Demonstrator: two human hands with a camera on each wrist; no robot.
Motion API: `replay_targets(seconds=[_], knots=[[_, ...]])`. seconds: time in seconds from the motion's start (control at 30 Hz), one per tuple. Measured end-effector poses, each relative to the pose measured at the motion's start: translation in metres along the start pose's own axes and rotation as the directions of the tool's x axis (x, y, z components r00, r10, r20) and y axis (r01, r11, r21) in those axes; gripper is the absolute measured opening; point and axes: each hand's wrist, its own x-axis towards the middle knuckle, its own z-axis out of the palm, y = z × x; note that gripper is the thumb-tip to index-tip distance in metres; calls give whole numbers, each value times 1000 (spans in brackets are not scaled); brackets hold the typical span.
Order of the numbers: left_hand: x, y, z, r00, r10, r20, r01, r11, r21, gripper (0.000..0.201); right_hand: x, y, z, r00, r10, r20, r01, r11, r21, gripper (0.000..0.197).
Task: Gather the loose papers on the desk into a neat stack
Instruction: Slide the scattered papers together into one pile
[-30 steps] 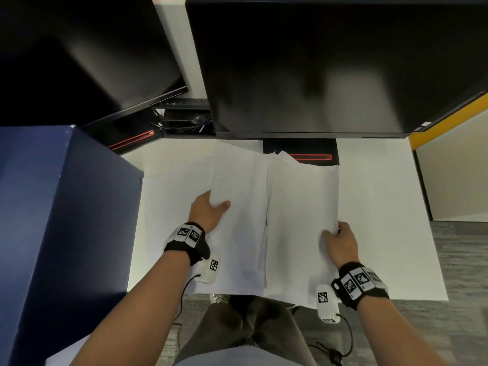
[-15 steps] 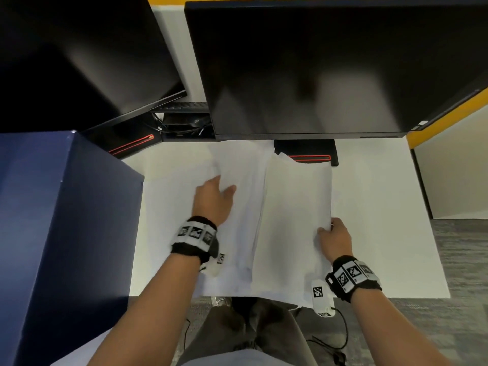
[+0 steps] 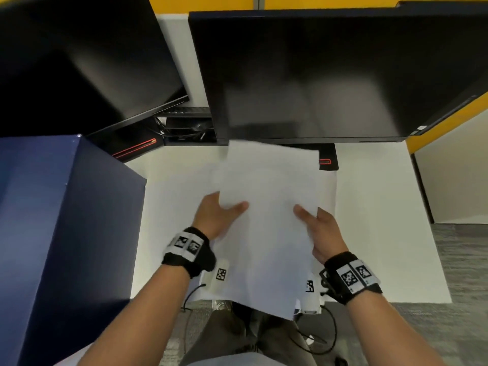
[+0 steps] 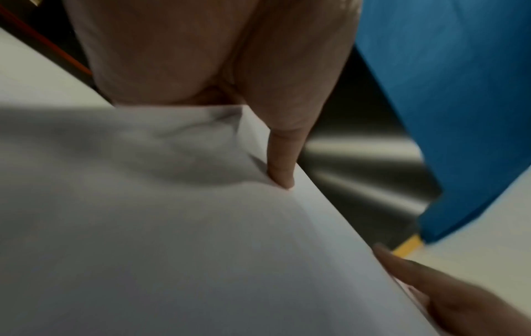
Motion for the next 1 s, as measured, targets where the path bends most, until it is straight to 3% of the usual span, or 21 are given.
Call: replay_targets(seconds=[0.1, 0.17, 0.27, 0.37, 0.43, 0.5, 0.53, 0.57, 0.6, 0.7, 0.8, 0.9, 1.0], knots=[[16, -39, 26, 991, -115, 70, 100, 976, 193, 59, 13, 27, -24, 967, -66, -245, -56, 888, -456, 25], [22, -58, 32, 985, -167, 38, 161, 977, 140, 45, 19, 43, -40, 956, -50, -290, -139, 793, -593, 24], [32, -76, 23, 978, -204, -43, 207, 973, 100, 31, 23, 48, -61, 927, -71, -368, -221, 690, -689, 23], [43, -88, -3, 963, -181, -200, 204, 973, 106, 36, 28, 40, -83, 852, -105, -514, -273, 748, -605, 36], [47, -95, -25, 890, -187, -416, 278, 945, 170, 58, 35, 32, -96, 808, -103, -580, -281, 797, -534, 53], [49, -98, -44, 748, -303, -590, 482, 860, 169, 90, 45, 28, -104, 814, -77, -576, -276, 821, -500, 72], [49, -99, -50, 695, -381, -610, 568, 811, 140, 101, 48, 26, -103, 836, -66, -545, -263, 824, -502, 78], [49, -101, -52, 677, -429, -599, 605, 787, 120, 105, 52, 25, -97, 860, -62, -506, -245, 821, -516, 78], [49, -102, -52, 694, -444, -567, 598, 793, 111, 102, 56, 24, -89, 884, -62, -464, -229, 807, -544, 75], [52, -100, -35, 834, -368, -410, 440, 893, 92, 78, 70, 25, -59, 927, -101, -361, -168, 750, -640, 62], [54, -92, -1, 936, -280, -214, 324, 921, 216, 85, 81, 27, -33, 946, -114, -302, -132, 718, -684, 52], [55, -84, 13, 962, -200, -186, 235, 953, 192, 63, 82, 30, -29, 941, -145, -305, -111, 720, -685, 57], [58, -83, 8, 952, -202, -232, 240, 960, 146, 46, 82, 29, -44, 889, -119, -442, -241, 700, -673, 64]])
